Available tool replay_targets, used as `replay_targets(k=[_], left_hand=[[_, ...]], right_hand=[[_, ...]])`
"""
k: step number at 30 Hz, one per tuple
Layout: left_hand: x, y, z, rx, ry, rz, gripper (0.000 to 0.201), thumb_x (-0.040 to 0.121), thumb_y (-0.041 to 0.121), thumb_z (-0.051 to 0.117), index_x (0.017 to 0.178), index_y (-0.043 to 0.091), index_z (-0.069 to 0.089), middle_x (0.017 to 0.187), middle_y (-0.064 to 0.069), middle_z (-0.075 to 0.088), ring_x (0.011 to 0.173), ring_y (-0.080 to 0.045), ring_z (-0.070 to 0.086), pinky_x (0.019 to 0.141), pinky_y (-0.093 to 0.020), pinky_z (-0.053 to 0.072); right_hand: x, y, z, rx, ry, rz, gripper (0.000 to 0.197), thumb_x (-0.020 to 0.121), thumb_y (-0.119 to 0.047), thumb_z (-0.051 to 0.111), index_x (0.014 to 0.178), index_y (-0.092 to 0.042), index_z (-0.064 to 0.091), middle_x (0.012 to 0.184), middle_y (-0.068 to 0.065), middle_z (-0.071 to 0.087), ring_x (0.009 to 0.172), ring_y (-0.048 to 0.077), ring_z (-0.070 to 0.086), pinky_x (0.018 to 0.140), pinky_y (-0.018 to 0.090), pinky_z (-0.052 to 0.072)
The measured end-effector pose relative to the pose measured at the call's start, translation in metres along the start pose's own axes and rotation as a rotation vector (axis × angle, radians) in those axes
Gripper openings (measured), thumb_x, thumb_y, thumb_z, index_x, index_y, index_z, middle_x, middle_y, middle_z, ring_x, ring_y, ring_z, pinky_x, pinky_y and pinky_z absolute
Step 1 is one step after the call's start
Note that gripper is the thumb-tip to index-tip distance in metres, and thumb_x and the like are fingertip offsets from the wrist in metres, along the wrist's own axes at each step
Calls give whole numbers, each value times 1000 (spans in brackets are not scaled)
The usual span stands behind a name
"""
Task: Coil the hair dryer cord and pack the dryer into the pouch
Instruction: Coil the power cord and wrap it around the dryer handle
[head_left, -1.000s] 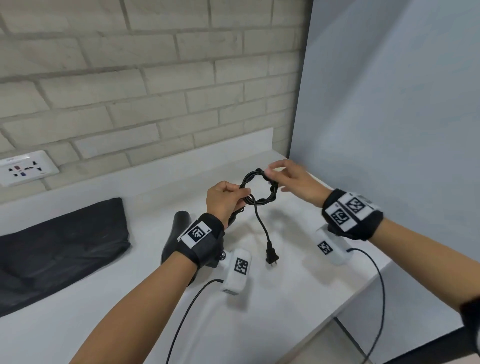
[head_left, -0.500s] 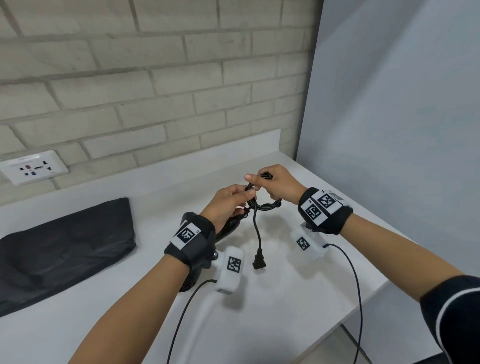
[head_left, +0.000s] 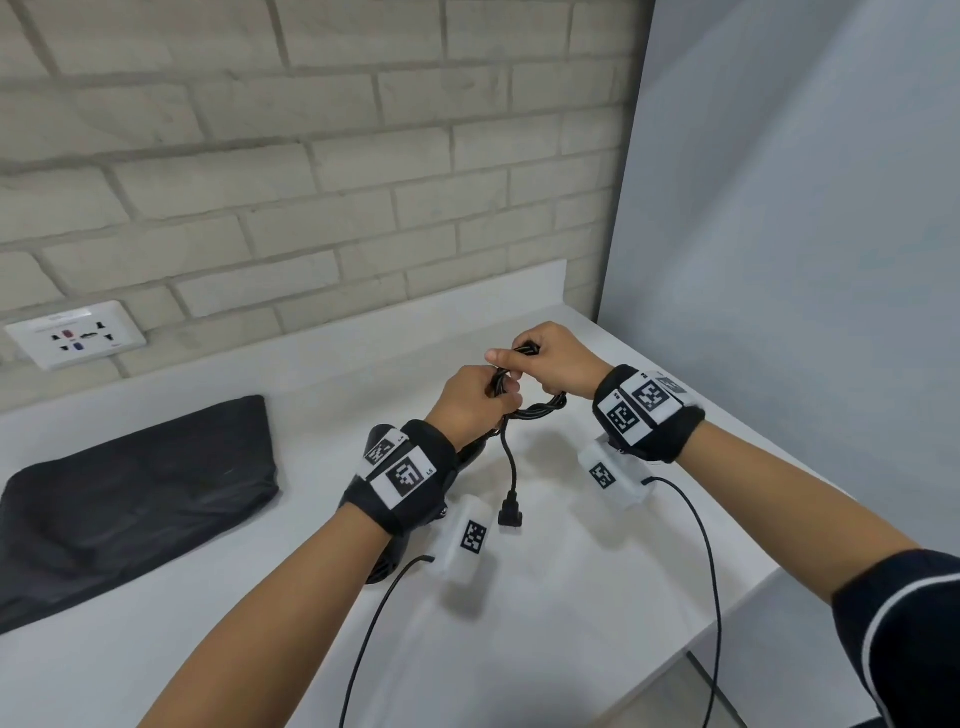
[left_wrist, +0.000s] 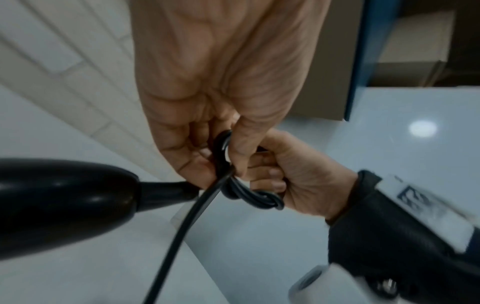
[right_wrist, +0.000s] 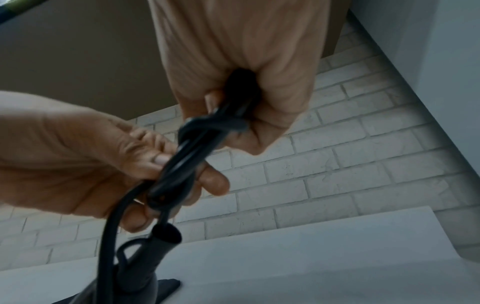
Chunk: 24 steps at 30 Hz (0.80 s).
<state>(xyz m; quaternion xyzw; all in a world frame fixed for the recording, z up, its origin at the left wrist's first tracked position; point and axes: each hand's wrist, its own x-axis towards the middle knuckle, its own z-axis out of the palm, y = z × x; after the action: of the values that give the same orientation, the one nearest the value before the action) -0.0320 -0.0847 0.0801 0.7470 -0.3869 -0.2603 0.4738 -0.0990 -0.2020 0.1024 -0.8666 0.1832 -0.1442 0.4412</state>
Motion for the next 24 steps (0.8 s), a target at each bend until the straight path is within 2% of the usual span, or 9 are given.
replay_targets(k=[4, 8, 11, 12, 14, 16, 17, 20, 24], left_hand=[[-1, -1, -4, -228, -27, -81, 10, 86, -2, 58, 83, 7, 61, 72, -3, 56, 67, -16, 52, 55, -14, 49], [-1, -4, -4, -361, 22, -148, 11, 83, -2, 61, 92, 5, 64, 70, -3, 56, 61, -14, 50, 51, -11, 51], [3, -7, -7, -435, 71, -176, 18, 83, -1, 63, 101, 3, 63, 73, -5, 56, 62, -15, 50, 51, -11, 51], [4, -8, -8, -454, 85, -182, 19, 83, -1, 63, 102, 3, 63, 75, -5, 58, 63, -15, 51, 51, -11, 52], [7, -10, -8, -481, 107, -193, 21, 83, 0, 63, 103, 3, 63, 75, -5, 59, 61, -13, 52, 51, -12, 52], [7, -10, -6, -488, 123, -193, 19, 83, 1, 63, 101, 5, 63, 71, -3, 58, 53, -9, 52, 51, -11, 51], [7, -10, -4, -493, 130, -195, 18, 83, 1, 63, 101, 6, 63, 70, -2, 58, 50, -7, 52, 52, -11, 51], [4, -10, -3, -516, 128, -198, 18, 83, 2, 62, 101, 7, 63, 72, -1, 58, 57, -8, 52, 52, -10, 51], [-3, -8, -4, -518, 67, -215, 12, 84, 0, 60, 88, 11, 65, 76, -1, 60, 62, -9, 51, 51, -11, 51]], right_hand=[[0, 4, -1, 45, 25, -3, 36, 84, -33, 65, 73, 0, 57, 52, 1, 35, 30, 6, 32, 34, 15, 30], [-10, 12, -10, 195, 128, 66, 42, 86, -52, 52, 81, -11, 49, 64, 5, 50, 52, 16, 51, 55, 26, 49], [-31, 30, -14, 340, 286, 284, 50, 90, -54, 44, 68, -10, 48, 54, 5, 50, 43, 17, 52, 55, 30, 50], [-41, 37, -11, 397, 236, 396, 48, 92, -49, 44, 65, -9, 49, 47, 4, 51, 37, 16, 52, 52, 29, 50], [-64, 46, 2, 480, -44, 613, 49, 95, -44, 41, 67, -6, 55, 41, 3, 56, 36, 15, 57, 48, 27, 53], [-78, 46, 20, 591, -311, 745, 57, 94, -49, 36, 76, -2, 62, 50, 6, 64, 46, 17, 65, 51, 26, 56], [-80, 46, 28, 669, -364, 774, 60, 94, -51, 35, 81, 0, 64, 55, 8, 67, 51, 18, 68, 54, 26, 58], [-69, 47, 43, 923, -320, 830, 60, 94, -48, 39, 88, 7, 61, 66, 15, 72, 59, 23, 71, 55, 28, 59], [-49, 46, 48, 1072, -178, 835, 41, 95, -30, 48, 85, 8, 56, 61, 17, 70, 53, 24, 70, 50, 29, 57]])
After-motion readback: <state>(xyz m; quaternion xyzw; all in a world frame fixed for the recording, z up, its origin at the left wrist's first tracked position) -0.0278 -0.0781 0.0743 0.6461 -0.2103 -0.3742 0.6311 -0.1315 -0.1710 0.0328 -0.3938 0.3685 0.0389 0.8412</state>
